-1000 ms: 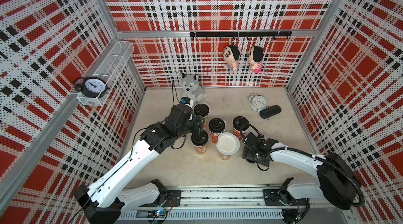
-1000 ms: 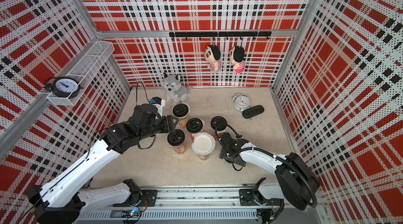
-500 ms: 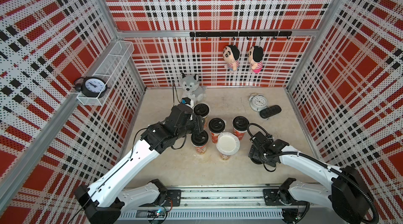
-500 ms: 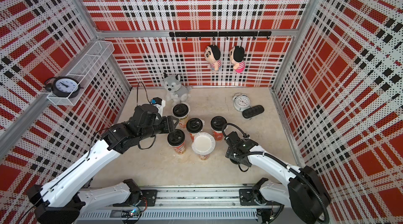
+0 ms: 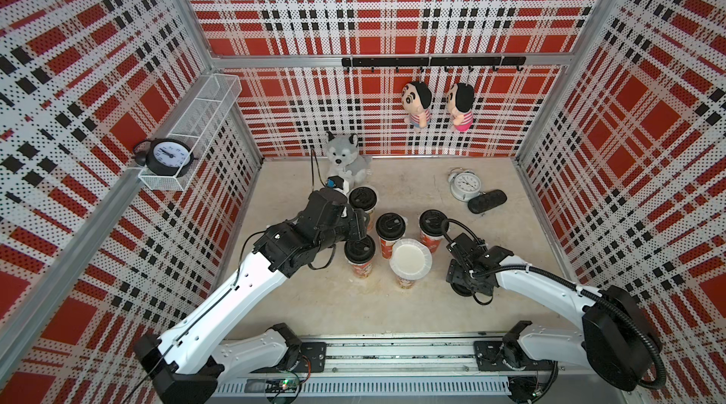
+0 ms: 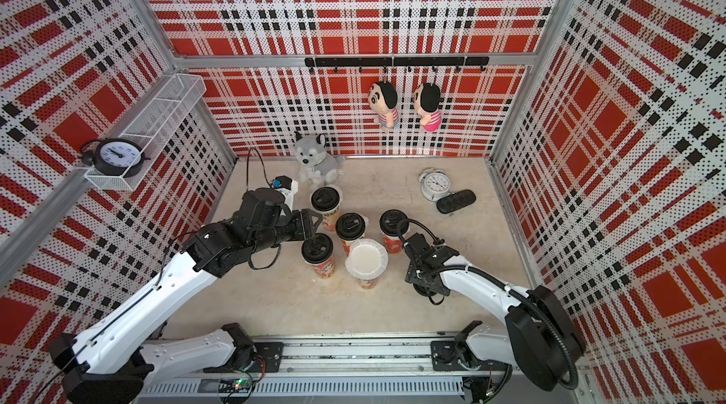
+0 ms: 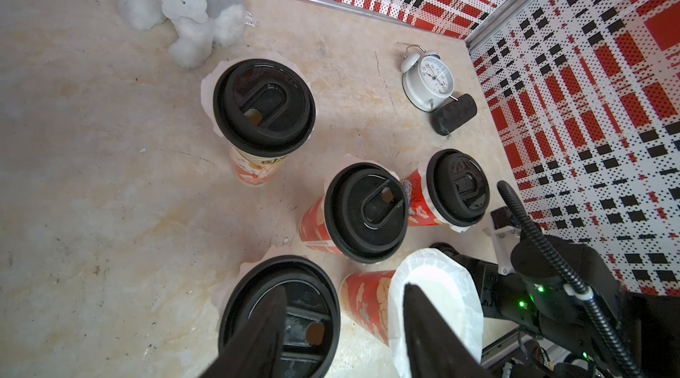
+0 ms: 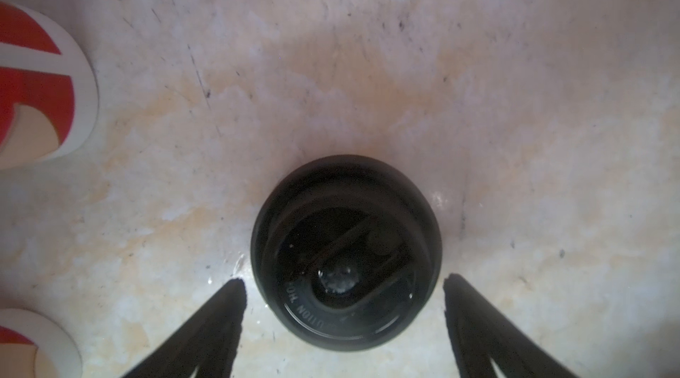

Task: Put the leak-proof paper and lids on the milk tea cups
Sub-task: Pick up the cup lid from the center of the board.

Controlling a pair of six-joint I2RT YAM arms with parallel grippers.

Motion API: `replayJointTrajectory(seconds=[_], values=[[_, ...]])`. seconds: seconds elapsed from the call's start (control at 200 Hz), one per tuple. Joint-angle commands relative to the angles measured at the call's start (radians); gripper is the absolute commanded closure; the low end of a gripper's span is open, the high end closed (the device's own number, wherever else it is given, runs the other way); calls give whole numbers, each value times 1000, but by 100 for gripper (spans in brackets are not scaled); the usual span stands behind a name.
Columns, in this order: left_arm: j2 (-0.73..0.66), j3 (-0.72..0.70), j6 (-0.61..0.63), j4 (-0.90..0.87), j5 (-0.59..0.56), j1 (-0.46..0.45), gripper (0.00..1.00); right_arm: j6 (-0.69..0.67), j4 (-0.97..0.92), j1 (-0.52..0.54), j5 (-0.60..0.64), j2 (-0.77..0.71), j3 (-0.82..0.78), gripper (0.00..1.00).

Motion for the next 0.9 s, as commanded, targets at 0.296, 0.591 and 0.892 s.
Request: replayJointTrajectory(seconds=[0.296,0.591,0.892], values=[[-1,-15,14,10,9,6,46,-9,61,-16,-10,28,-24,17],[5,-15,14,11,12,6,46,-11,91,-24,-10,26,-46,21],[0,-14,12,11,14,6,46,-3,59,-23,-9,-23,-37,26]])
